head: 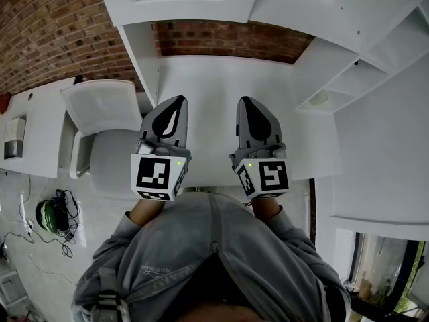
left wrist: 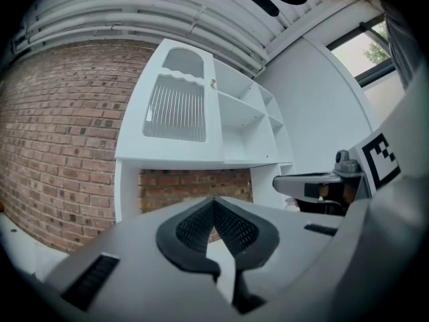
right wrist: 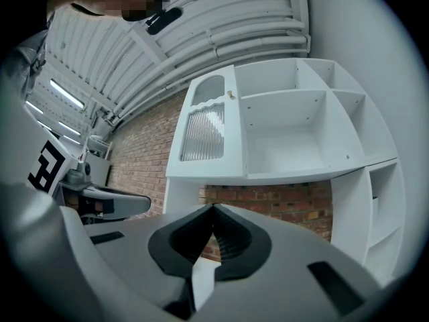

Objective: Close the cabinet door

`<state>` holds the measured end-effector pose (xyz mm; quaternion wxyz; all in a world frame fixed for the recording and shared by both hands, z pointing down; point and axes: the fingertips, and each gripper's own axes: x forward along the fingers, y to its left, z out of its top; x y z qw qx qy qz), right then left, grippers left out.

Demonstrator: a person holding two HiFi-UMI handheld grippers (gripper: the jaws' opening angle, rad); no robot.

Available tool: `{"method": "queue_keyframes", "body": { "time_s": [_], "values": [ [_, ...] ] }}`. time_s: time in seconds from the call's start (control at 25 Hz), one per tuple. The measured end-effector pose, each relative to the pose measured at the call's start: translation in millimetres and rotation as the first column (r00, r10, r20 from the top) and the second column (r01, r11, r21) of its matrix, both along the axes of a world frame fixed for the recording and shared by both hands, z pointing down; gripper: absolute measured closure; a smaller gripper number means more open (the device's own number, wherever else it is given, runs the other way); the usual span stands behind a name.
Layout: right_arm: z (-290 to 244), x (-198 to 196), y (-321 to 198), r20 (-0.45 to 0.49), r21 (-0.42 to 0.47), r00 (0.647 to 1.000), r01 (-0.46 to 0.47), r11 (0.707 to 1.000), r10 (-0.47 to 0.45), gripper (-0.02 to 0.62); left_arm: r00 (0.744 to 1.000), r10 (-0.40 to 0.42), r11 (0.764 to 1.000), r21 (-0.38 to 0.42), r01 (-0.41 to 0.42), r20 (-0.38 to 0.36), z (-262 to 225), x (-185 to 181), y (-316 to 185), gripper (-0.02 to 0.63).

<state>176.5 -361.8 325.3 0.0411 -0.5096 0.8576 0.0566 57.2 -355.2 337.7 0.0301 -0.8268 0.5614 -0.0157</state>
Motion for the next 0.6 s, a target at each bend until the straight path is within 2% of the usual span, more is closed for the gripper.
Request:
{"method": "queue_keyframes", "body": {
  "time_s": [0.6],
  "values": [
    [1.8,-3.6,1.0,-0.008,-0.002,1.0,0.01,1.0,-0.01,0.569,1.0,-0.008,1.0,-0.009,0.007,-0.007,1.9,-3.9,0.7,0.6]
  ]
}}
